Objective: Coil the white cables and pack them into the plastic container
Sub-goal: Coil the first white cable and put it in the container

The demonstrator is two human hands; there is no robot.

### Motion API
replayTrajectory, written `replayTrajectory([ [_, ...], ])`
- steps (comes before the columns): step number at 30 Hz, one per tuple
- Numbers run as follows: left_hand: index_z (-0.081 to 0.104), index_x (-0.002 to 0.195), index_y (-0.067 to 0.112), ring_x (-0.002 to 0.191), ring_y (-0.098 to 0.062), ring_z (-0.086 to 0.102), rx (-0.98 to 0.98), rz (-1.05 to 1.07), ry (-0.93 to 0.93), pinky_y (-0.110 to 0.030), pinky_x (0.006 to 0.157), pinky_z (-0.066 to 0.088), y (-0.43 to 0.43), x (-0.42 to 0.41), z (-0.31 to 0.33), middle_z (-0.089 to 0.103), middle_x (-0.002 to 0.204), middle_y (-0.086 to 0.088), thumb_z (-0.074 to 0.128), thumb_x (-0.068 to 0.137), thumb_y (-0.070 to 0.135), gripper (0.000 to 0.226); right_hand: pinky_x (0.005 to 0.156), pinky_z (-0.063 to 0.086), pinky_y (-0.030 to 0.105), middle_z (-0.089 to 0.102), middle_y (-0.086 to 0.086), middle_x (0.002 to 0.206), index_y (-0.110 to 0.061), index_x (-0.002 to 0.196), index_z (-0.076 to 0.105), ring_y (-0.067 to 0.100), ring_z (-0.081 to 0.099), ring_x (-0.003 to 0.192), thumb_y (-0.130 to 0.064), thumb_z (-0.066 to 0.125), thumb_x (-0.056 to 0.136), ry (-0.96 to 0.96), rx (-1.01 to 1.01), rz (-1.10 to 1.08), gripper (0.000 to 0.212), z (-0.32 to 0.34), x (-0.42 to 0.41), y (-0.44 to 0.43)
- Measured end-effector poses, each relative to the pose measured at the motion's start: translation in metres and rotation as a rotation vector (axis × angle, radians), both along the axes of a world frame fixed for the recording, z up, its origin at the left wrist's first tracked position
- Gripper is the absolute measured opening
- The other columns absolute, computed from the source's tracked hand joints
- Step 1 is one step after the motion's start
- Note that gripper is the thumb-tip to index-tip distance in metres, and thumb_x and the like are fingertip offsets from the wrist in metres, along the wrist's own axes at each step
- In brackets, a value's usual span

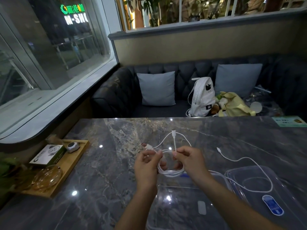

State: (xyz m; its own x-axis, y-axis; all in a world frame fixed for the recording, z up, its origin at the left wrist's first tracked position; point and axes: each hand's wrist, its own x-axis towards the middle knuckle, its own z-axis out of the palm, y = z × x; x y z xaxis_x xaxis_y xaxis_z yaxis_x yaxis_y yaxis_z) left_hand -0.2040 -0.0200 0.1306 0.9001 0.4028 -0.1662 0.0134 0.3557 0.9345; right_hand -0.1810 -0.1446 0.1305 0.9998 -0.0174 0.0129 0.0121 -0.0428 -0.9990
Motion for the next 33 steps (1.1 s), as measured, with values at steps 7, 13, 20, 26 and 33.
replayTrajectory([
  [7,0.047,0.061,0.008,0.03,-0.008,0.046,-0.026,-0.097,0.142,-0.016,0.032,0.039,0.002,-0.001,0.008,0.05,0.037,0.0,0.069,0.072,-0.008,0.03,0.037,0.04,0.014,0.057,-0.008,0.037,-0.022,0.059,0.06,0.003,0.049,0.032,-0.001,0.067,0.077,-0.033,-0.085,0.022,0.028,-0.007,-0.005,0.002],
  [13,0.049,0.073,0.004,0.029,-0.006,0.041,0.175,-0.186,0.164,-0.016,0.031,0.035,-0.003,-0.005,0.015,0.048,0.057,-0.011,0.065,0.072,-0.016,0.026,0.042,0.037,0.005,0.06,-0.012,0.05,-0.032,0.059,0.058,-0.008,0.053,0.043,-0.019,0.074,0.073,-0.105,-0.286,0.046,0.025,-0.009,-0.008,-0.002],
  [20,0.052,0.085,0.004,0.053,-0.017,0.052,0.223,-0.334,0.148,-0.026,0.048,0.047,-0.005,-0.011,0.012,0.056,0.07,-0.01,0.068,0.075,-0.006,0.021,0.044,0.041,0.017,0.061,-0.007,0.064,-0.031,0.068,0.051,0.001,0.054,0.046,-0.017,0.076,0.072,0.017,-0.341,0.024,0.029,-0.016,-0.004,-0.011],
  [26,0.057,0.076,0.008,0.042,-0.009,0.057,0.115,-0.305,0.272,-0.021,0.04,0.049,0.001,-0.009,0.006,0.057,0.066,-0.008,0.062,0.086,0.009,0.011,0.034,0.044,0.021,0.061,-0.006,0.055,-0.026,0.089,0.06,0.006,0.057,0.041,-0.019,0.062,0.083,0.019,-0.139,0.095,0.009,-0.018,-0.009,-0.018],
  [33,0.059,0.076,0.005,0.049,-0.013,0.063,0.02,-0.391,0.432,-0.023,0.044,0.055,0.016,-0.009,-0.003,0.065,0.058,-0.006,0.059,0.085,0.005,0.008,0.09,0.045,0.025,0.046,-0.007,0.122,-0.031,0.127,0.049,0.01,0.049,0.109,0.019,0.044,0.072,-0.297,-0.602,0.371,0.074,-0.017,-0.011,-0.033],
])
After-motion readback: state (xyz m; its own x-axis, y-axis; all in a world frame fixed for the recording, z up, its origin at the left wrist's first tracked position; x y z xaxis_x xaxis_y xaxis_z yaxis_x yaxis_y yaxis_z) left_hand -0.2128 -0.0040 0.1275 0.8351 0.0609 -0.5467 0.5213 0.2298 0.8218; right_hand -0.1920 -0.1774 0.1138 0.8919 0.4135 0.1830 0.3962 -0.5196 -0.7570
